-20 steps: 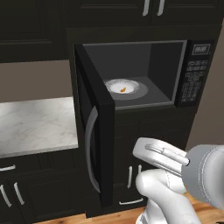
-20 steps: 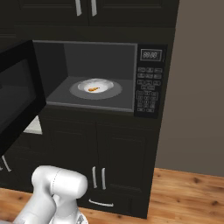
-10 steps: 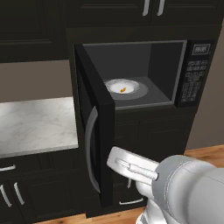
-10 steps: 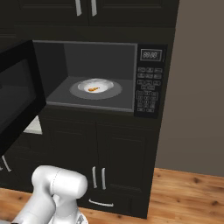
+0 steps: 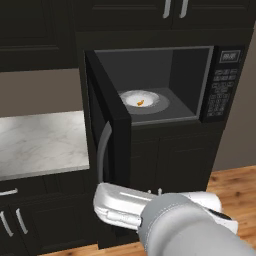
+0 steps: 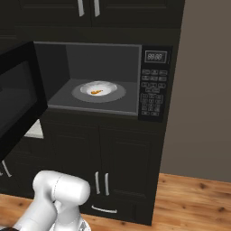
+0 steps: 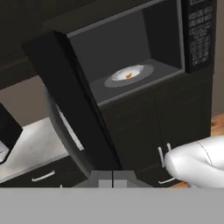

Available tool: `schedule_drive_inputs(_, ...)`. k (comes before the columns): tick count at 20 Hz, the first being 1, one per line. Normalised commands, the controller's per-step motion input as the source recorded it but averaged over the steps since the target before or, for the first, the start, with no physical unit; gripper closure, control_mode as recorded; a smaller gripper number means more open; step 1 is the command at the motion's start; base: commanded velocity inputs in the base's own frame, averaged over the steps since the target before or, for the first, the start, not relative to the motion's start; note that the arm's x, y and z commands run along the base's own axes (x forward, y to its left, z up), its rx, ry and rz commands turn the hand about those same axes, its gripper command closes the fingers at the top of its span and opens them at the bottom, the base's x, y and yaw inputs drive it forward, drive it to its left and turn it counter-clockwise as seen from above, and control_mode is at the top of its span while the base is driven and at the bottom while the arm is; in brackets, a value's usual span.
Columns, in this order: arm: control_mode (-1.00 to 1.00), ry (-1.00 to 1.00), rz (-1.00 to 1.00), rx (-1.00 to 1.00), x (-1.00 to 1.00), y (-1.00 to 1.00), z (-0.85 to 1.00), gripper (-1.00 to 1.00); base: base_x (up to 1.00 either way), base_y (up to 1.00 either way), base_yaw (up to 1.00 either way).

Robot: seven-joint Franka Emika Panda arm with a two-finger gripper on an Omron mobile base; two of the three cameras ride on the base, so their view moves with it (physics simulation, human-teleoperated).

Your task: Transport the shrimp from the fridge to the microwave and turn on the microwave.

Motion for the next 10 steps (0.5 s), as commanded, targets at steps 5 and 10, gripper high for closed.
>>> schedule_drive_inputs(5,-1.0,0.0,-0.09,-0.14,0.16,0.23,-0.21,1.0,0.0,0.0,0.0)
schedule_drive_inputs(10,-1.0,0.0,-0.14,-0.17,0.25,0.23,-0.28,1.0,0.0,0.0,0.0)
